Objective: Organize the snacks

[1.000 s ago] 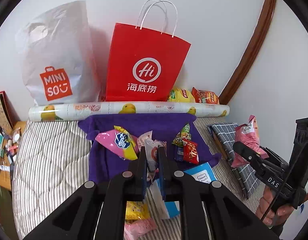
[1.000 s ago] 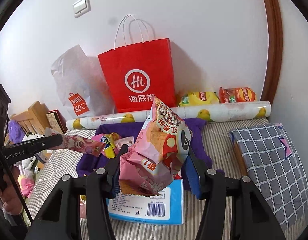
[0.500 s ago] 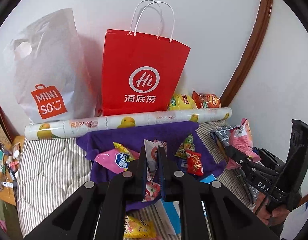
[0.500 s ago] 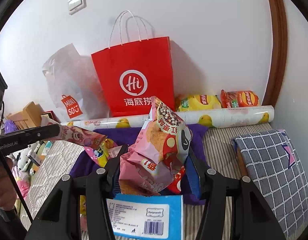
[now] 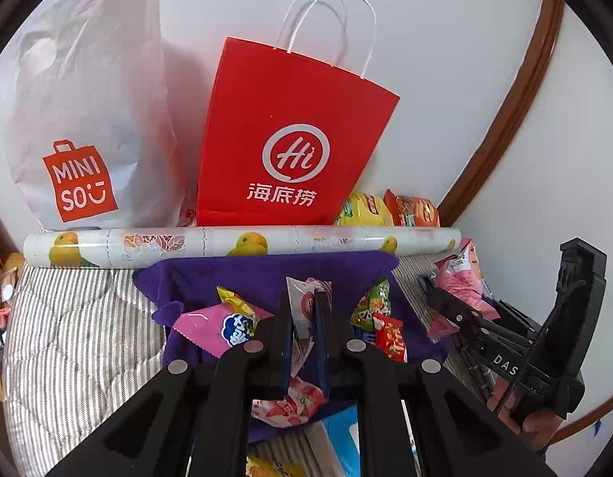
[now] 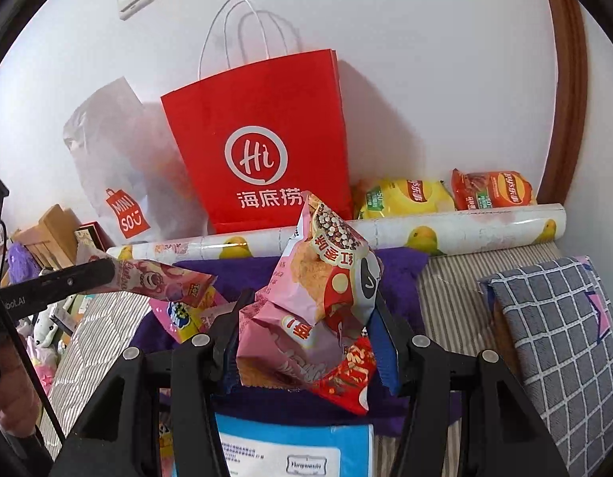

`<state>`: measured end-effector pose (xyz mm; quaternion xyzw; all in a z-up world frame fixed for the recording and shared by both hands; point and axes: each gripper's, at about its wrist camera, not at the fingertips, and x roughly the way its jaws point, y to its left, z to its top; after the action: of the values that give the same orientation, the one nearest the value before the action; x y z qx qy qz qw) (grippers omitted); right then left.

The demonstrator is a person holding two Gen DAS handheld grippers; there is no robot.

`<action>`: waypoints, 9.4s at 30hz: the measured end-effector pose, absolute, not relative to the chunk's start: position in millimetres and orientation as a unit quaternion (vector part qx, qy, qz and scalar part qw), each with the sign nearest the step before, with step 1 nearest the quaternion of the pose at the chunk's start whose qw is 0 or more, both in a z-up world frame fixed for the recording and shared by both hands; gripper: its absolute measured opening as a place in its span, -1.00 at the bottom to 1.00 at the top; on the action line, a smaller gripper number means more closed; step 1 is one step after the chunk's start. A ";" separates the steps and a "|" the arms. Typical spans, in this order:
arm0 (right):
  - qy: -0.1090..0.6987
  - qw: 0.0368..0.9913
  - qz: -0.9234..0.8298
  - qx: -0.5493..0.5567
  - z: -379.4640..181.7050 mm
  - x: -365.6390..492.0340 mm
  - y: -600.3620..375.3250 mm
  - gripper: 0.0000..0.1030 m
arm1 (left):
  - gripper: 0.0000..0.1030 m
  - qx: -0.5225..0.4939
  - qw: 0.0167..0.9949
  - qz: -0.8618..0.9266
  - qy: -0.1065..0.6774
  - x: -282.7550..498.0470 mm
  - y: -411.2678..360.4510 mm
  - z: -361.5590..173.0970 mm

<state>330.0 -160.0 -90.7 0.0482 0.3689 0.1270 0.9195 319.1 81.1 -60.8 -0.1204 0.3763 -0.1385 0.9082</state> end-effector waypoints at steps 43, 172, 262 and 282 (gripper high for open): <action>0.443 0.886 0.132 0.032 -160.5 359.7 -147.6 0.04 | -0.80 -0.181 0.901 -0.126 0.374 323.9 93.8 -100.1; 0.477 0.859 0.176 -0.053 -200.9 168.3 -9.0 -0.18 | 0.12 -0.139 0.879 -0.119 0.441 201.9 168.8 -141.7; 0.338 0.937 0.082 0.037 -47.1 96.5 -208.2 -0.19 | 0.05 -0.102 0.901 -0.138 0.398 129.6 50.1 -42.3; 0.336 0.938 0.065 0.051 -32.5 90.7 -204.7 -0.19 | 0.05 -0.100 0.897 -0.180 0.391 124.6 44.1 -36.1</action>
<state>90.7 -204.7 -32.5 0.0512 0.3364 0.0647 0.9381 124.6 44.1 -36.1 -0.1003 0.3908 -0.1799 0.8971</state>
